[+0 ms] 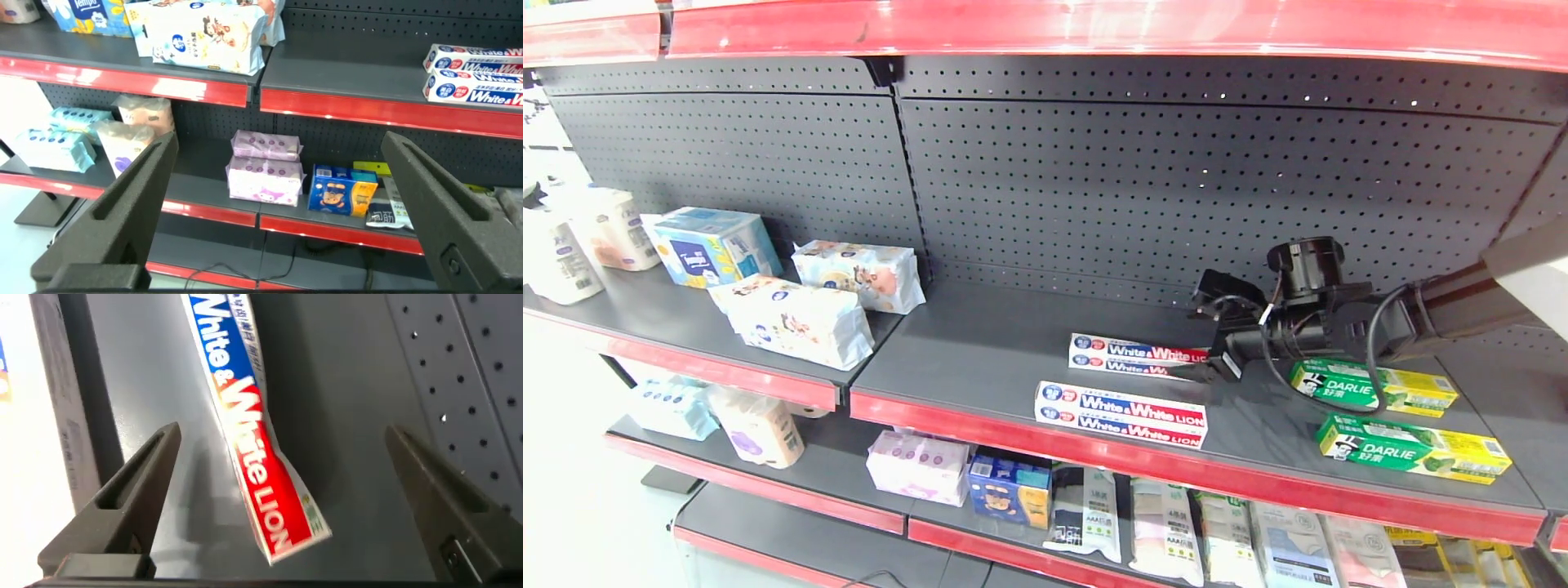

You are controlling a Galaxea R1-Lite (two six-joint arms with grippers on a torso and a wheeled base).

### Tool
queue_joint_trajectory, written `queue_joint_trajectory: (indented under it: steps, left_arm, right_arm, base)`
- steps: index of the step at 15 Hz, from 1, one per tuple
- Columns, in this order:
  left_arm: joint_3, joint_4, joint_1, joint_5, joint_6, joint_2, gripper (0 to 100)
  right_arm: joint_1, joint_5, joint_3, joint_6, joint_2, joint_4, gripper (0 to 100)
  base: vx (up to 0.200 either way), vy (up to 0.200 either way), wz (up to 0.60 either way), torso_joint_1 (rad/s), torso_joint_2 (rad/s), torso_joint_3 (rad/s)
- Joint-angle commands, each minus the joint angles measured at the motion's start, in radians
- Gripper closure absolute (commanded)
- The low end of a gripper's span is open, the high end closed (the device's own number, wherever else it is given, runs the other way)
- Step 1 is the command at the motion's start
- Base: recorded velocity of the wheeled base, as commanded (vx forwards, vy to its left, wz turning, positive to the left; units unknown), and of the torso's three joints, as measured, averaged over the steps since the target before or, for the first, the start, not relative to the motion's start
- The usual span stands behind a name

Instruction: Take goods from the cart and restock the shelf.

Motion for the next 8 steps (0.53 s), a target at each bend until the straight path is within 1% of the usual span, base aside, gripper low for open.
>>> queue_joint_trajectory:
  steps: [1,3,8]
  left_arm:
    - [0.0,0.0,0.001,0.0,0.0,0.001,0]
    - [0.0,0.0,0.001,0.0,0.0,0.001,0]
    - [0.0,0.0,0.001,0.0,0.0,0.001,0]
  right_arm:
    - [-0.005,0.008,0.019,0.099,-0.019,0.001,0]
    - [-0.01,0.01,0.056,0.11,-0.029,0.001,0]
    - [-0.017,0.027,0.082,0.104,-0.029,0.001,0]
  base:
    - [0.0,0.0,0.0,0.0,0.0,0.0]
    - [0.0,0.0,0.0,0.0,0.0,0.0]
    - [0.0,0.0,0.0,0.0,0.0,0.0]
